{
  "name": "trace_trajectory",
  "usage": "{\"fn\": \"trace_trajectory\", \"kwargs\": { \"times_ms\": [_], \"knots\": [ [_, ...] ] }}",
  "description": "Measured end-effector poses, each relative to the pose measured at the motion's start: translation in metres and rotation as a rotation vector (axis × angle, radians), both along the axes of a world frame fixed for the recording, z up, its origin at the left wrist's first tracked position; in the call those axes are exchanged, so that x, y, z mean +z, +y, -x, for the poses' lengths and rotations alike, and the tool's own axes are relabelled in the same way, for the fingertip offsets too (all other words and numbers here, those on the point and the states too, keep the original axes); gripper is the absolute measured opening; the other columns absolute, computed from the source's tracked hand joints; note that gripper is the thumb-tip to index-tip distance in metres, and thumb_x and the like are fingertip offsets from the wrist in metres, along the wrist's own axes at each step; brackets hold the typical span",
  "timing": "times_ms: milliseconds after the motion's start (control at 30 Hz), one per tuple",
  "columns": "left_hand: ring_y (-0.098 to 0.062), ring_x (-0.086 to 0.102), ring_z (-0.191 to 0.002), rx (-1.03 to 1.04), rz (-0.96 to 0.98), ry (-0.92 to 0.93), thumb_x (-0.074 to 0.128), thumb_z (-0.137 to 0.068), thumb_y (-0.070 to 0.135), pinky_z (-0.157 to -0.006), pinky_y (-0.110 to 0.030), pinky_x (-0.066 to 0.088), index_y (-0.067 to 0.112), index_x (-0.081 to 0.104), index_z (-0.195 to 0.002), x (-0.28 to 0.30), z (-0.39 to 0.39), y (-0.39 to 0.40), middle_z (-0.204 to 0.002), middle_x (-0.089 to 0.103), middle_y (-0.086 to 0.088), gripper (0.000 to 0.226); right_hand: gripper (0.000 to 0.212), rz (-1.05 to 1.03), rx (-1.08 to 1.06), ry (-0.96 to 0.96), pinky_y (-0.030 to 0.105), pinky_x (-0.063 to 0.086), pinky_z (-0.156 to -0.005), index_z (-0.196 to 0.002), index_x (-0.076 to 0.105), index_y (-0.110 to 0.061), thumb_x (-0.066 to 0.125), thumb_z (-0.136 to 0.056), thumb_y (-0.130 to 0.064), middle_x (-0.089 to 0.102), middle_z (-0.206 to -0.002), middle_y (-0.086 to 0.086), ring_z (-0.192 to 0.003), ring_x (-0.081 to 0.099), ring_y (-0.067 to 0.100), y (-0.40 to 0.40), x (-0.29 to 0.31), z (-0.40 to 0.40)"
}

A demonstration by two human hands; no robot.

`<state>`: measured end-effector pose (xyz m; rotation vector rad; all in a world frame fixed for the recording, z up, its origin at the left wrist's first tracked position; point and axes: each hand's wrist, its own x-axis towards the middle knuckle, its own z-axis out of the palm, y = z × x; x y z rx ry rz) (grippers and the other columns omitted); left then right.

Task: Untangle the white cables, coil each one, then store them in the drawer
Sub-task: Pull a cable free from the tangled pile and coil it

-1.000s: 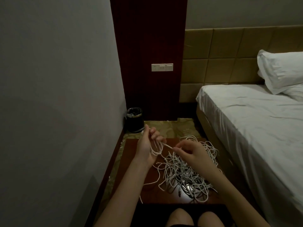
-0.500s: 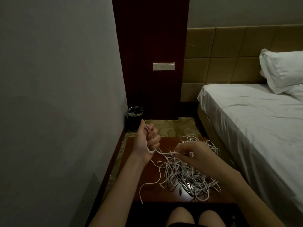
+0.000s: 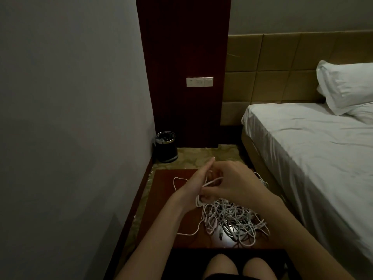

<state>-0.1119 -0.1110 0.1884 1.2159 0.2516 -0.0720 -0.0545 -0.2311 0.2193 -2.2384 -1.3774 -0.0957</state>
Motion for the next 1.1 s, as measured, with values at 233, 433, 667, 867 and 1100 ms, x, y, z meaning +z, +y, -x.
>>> {"fn": "trace_trajectory", "kwargs": {
  "times_ms": [233, 433, 667, 867, 1100],
  "knots": [
    [0.0, 0.021, -0.028, -0.335, 0.026, -0.066, 0.059, -0.075, 0.073, -0.029, -0.012, 0.017, 0.021, 0.051, -0.074, -0.008, 0.005, 0.008, -0.046, 0.03, 0.01, 0.053, 0.006, -0.103, 0.236, 0.392, 0.037, 0.055, -0.066, -0.088, 0.074, -0.02, 0.07, -0.086, -0.025, 0.072, -0.078, 0.003, -0.072, 0.068, 0.019, -0.017, 0.002, -0.024],
    [0.002, 0.023, -0.03, -0.42, 0.062, -0.125, 0.062, -0.084, 0.057, -0.032, -0.013, 0.016, 0.019, 0.051, -0.071, -0.008, 0.004, 0.0, -0.049, 0.03, 0.01, 0.041, 0.018, -0.379, 0.134, 0.552, 0.037, 0.045, -0.059, -0.077, 0.061, -0.013, 0.079, -0.076, -0.012, 0.065, -0.07, 0.021, -0.061, 0.06, 0.029, -0.015, -0.002, -0.03],
    [-0.001, 0.02, -0.032, -0.231, -0.016, -0.171, 0.034, -0.097, 0.048, -0.034, -0.014, 0.022, 0.017, 0.065, -0.08, -0.008, 0.014, 0.0, -0.046, 0.029, 0.009, 0.047, 0.011, -0.411, 0.033, 0.935, 0.015, 0.036, -0.047, -0.088, 0.067, -0.005, 0.066, -0.086, -0.016, 0.061, -0.067, 0.002, -0.048, 0.045, 0.005, -0.026, -0.011, -0.031],
    [-0.003, 0.024, -0.032, 0.09, -0.1, -0.225, 0.024, -0.103, 0.043, -0.035, -0.015, 0.025, 0.015, 0.057, -0.096, -0.014, 0.003, -0.014, -0.046, 0.034, 0.004, 0.043, 0.003, -0.475, -0.106, 0.549, 0.015, 0.043, -0.051, -0.084, 0.072, -0.012, 0.073, -0.083, -0.014, 0.068, -0.069, -0.001, -0.053, 0.057, -0.002, -0.019, -0.015, -0.019],
    [-0.003, 0.026, -0.032, 0.254, 0.155, -0.167, 0.028, -0.105, 0.039, -0.034, -0.015, 0.024, 0.013, 0.064, -0.092, -0.026, 0.006, -0.02, -0.049, 0.032, 0.005, 0.047, 0.021, -0.4, -0.153, 0.265, 0.013, 0.047, -0.065, -0.108, 0.073, -0.025, 0.067, -0.089, -0.017, 0.065, -0.091, -0.004, -0.078, 0.062, 0.007, -0.012, -0.052, 0.006]
  ]
}}
